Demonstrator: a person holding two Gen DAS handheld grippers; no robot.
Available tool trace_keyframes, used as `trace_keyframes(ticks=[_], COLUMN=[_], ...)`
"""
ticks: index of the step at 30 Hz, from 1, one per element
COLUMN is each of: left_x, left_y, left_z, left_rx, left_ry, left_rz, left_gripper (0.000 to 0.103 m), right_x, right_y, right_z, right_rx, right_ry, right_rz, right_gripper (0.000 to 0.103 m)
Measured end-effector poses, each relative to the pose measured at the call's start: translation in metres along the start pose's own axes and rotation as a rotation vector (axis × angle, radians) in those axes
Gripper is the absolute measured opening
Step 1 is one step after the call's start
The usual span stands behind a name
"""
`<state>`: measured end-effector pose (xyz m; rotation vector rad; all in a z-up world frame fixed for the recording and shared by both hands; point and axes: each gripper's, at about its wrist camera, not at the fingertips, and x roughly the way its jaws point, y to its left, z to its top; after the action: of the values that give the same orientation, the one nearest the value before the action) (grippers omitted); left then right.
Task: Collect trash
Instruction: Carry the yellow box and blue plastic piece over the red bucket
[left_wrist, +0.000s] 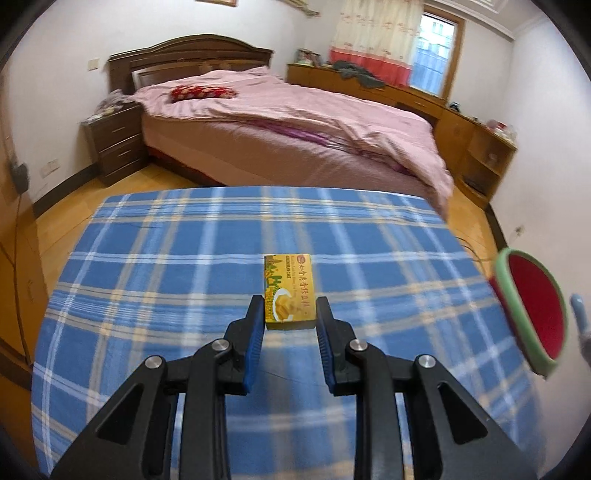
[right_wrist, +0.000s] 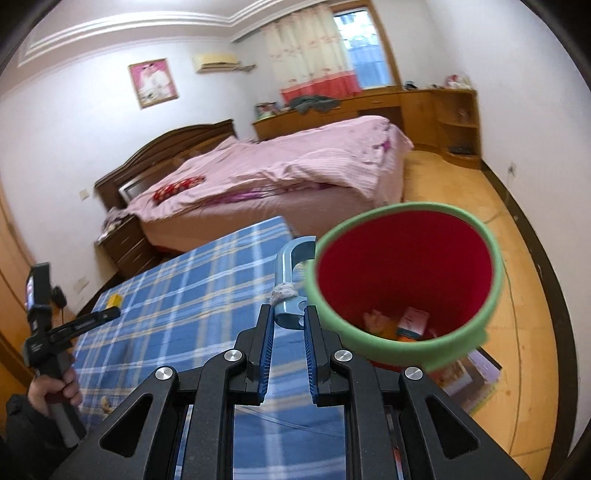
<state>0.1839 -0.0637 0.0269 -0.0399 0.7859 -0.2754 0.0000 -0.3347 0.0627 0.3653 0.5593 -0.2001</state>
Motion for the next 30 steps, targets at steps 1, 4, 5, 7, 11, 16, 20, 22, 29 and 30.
trace_keyframes(ticks=[1, 4, 5, 7, 11, 16, 20, 22, 29, 30], left_x=[-0.005, -0.016, -0.018, -0.023, -0.029, -0.028, -0.021, -0.014, 0.021, 0.024], left_y=[-0.009, -0.035, -0.046, -0.069, -0.107, -0.161, -0.203, -0.225, -0.286, -0.29], left_z=[0.0, -0.001, -0.001, -0.001, 0.002, 0.001, -0.001, -0.002, -0.012, -0.014], left_rx=[0.013, 0.059, 0.082, 0.126, 0.164, 0.225, 0.278, 0.308, 0.432, 0.435], left_ry=[0.0, -0.005, -0.007, -0.004, 0.008, 0.003, 0.011, 0.03, 0.06, 0.066], left_rz=[-0.018, -0.049, -0.054, -0.075, -0.164, -0.249, -0.296, -0.317, -0.304, -0.307], left_gripper=[0.027, 0.027, 0.027, 0.027, 0.027, 0.027, 0.027, 0.027, 0.027, 0.027], right_x=[-0.002, -0.008, -0.009, -0.012, -0.02, -0.022, -0.019, -0.015, 0.003, 0.006], right_y=[-0.006, -0.023, -0.026, -0.036, -0.056, -0.079, -0.095, -0.103, -0.126, -0.128], right_z=[-0.001, -0.005, -0.007, -0.009, -0.011, -0.003, 0.003, 0.005, 0.01, 0.01], right_rx=[0.018, 0.063, 0.069, 0.083, 0.115, 0.104, 0.084, 0.088, 0.108, 0.111], right_ry=[-0.005, -0.017, -0.017, -0.02, -0.028, -0.036, -0.036, -0.036, -0.028, -0.025], right_rz=[-0.003, -0.007, -0.007, -0.007, -0.005, -0.014, -0.023, -0.024, -0.023, -0.022], right_gripper=[0.016, 0.016, 0.016, 0.016, 0.016, 0.016, 0.016, 0.016, 0.016, 0.016])
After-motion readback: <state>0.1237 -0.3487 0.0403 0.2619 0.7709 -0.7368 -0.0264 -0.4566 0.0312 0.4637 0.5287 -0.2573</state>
